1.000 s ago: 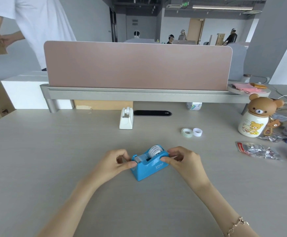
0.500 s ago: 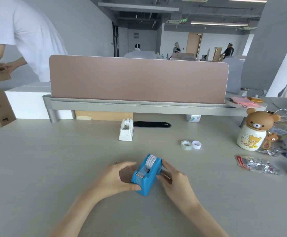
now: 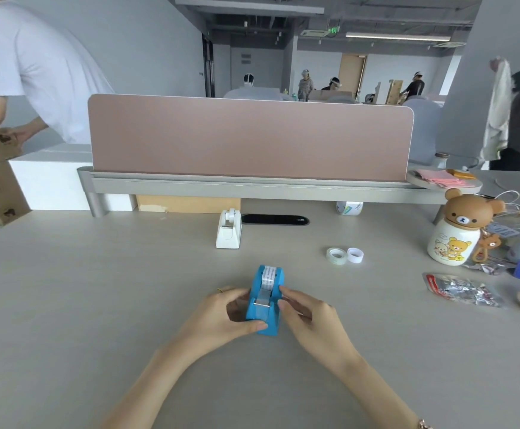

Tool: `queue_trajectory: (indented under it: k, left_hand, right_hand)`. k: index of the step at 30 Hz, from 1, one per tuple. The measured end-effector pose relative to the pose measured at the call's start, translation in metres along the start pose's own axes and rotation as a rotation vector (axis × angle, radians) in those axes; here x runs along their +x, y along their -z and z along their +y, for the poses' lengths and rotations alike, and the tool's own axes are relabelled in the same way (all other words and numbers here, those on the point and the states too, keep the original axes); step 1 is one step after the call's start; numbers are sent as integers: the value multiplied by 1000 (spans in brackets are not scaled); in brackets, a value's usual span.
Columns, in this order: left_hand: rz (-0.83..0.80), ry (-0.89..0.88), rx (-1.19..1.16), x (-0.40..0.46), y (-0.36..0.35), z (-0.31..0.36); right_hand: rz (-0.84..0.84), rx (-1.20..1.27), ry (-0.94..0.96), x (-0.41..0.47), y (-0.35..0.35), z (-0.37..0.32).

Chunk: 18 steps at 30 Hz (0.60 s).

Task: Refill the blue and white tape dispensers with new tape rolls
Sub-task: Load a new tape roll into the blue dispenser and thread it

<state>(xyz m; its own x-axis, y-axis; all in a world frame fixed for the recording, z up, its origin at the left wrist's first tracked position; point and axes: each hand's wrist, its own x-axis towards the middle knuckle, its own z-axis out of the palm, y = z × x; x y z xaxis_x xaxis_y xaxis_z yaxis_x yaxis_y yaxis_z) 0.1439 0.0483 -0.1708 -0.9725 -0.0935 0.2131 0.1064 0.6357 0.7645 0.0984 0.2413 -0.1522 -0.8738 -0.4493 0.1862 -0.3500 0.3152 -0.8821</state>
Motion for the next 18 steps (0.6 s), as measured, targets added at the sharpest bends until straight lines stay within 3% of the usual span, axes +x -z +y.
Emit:
queue_trajectory:
  k: [5, 9, 18]
  left_hand:
    - [-26, -26, 13, -1, 4, -1]
    - [-39, 14, 13, 3, 5, -7]
    - [114, 218, -69, 47, -1, -4]
  right_hand:
    - [-102, -79, -41, 1, -1, 5]
    - [-73, -111, -5, 5, -8, 5]
    - [-148, -212, -8, 72, -10, 1]
